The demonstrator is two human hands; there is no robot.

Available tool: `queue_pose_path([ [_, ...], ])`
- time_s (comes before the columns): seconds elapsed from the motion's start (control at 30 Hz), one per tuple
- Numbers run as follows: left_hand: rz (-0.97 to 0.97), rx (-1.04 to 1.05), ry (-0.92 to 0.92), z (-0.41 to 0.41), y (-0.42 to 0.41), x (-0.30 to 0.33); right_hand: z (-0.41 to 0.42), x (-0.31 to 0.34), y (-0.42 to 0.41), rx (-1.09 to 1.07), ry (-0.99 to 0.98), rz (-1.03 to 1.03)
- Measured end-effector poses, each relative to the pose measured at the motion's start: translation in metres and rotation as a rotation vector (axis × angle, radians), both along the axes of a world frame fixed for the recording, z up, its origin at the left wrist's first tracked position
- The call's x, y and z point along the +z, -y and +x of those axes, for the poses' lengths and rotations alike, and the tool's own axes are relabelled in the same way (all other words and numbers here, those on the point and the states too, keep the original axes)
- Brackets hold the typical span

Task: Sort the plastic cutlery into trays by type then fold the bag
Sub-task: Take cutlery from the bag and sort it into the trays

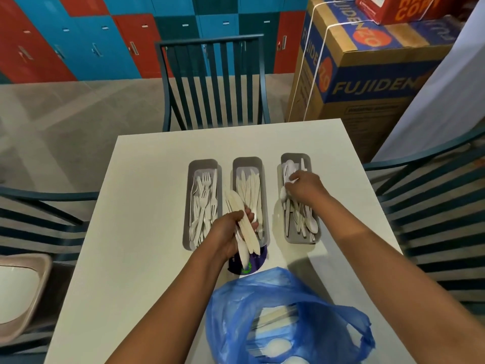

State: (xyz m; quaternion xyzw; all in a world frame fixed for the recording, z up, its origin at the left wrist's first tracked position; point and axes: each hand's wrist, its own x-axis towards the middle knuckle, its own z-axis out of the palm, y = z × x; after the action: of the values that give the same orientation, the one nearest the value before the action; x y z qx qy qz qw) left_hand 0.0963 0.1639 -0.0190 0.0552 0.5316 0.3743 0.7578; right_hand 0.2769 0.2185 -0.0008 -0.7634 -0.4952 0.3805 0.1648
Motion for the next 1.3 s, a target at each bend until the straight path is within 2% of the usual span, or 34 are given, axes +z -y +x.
queue_pose_path([
  [0.07,0.022,0.032,0.005,0.002,0.000,-0.001,-0.013,0.009,0.018,0.186,-0.052,-0.102],
  [0.17,0.047,0.050,0.023,0.003,0.001,-0.003,-0.032,0.019,0.046,0.400,-0.184,-0.374],
  [0.23,0.055,0.040,0.021,0.003,0.001,-0.005,-0.043,0.015,0.057,0.453,-0.225,-0.398],
  [0.4,0.079,0.036,0.003,0.003,0.010,-0.008,-0.052,0.002,0.073,0.322,-0.309,-0.259],
  [0.57,0.101,0.027,-0.060,-0.001,0.015,-0.008,-0.054,-0.003,0.076,0.231,-0.286,-0.233],
  [0.73,0.136,0.000,-0.098,-0.006,0.015,-0.002,-0.060,-0.005,0.081,0.042,-0.507,-0.251],
  [0.9,0.102,0.039,-0.077,-0.016,0.011,-0.003,-0.064,-0.006,0.080,-0.060,-0.663,-0.279],
  [1.0,0.092,0.115,-0.049,-0.021,0.011,-0.005,-0.063,-0.014,0.075,-0.101,-0.601,-0.259],
  [1.07,0.088,0.131,-0.048,-0.025,0.011,-0.007,-0.063,-0.023,0.069,-0.119,-0.469,-0.242],
  [1.17,0.064,0.122,-0.063,-0.028,0.011,-0.005,-0.064,-0.031,0.062,-0.110,-0.310,-0.231],
  [1.3,0.055,0.053,-0.105,-0.029,0.012,-0.007,-0.069,-0.036,0.055,-0.111,-0.226,-0.215],
])
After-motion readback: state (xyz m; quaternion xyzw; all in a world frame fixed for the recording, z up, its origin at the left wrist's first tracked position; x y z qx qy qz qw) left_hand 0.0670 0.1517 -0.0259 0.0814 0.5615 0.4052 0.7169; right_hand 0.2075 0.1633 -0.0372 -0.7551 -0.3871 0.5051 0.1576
